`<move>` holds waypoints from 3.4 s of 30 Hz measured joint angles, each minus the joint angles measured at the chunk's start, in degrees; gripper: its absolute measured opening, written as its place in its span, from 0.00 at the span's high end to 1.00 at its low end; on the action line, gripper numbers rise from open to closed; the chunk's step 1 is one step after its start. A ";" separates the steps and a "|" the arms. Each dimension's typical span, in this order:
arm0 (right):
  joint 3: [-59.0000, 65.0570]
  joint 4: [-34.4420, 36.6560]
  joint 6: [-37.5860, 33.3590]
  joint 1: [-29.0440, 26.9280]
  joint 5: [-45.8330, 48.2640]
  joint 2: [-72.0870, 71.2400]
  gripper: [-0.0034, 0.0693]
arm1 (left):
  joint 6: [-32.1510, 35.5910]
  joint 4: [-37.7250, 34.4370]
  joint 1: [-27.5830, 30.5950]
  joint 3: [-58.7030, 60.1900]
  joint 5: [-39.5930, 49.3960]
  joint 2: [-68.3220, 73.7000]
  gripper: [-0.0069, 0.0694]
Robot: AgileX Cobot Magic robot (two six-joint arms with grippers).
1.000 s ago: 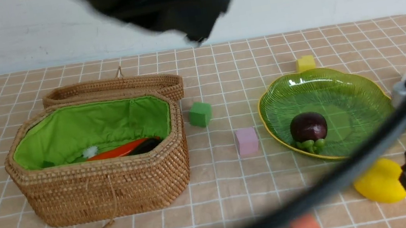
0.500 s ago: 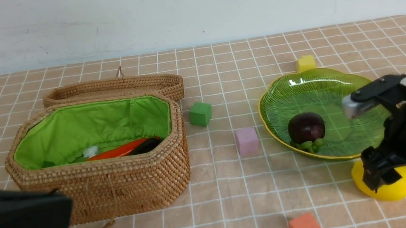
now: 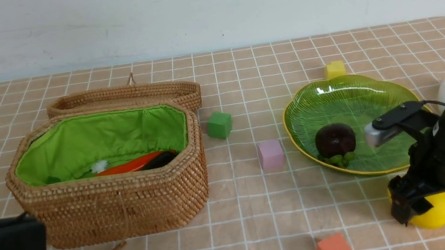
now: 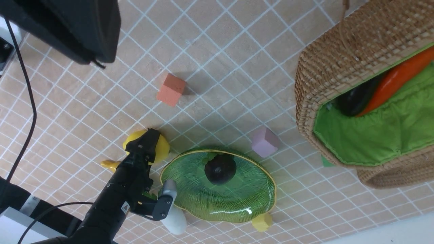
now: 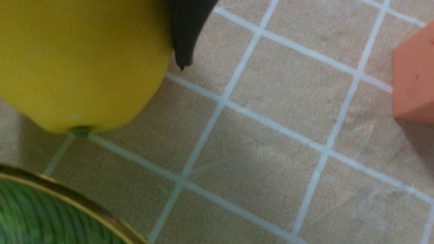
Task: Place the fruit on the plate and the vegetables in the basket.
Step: Use the right arm to grab a lemon and put it into the right plate, then use the right arm to grab a banana and put it into the right plate
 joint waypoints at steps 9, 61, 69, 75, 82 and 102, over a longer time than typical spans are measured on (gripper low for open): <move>-2.10 0.34 8.59 0.00 12.73 -7.22 0.11 | 0.00 4.38 0.00 0.00 -1.01 0.00 0.93; -3.05 -4.64 30.02 -18.30 -0.03 -7.41 0.19 | -0.04 2.69 0.00 0.00 -5.08 0.00 0.93; 0.90 -4.43 29.85 -18.85 -12.61 0.00 0.20 | 0.01 2.69 0.00 0.00 -5.08 0.00 0.93; 0.89 -6.21 29.63 -18.85 -14.01 2.84 0.39 | 0.01 2.69 0.00 0.00 -5.08 0.05 0.93; 0.90 -5.65 30.16 -18.92 -5.77 0.08 0.51 | 0.01 2.66 0.00 0.00 -4.17 0.05 0.93; -23.68 29.87 30.14 -1.16 -13.23 10.67 0.49 | 0.01 2.40 0.00 0.00 -4.00 0.05 0.92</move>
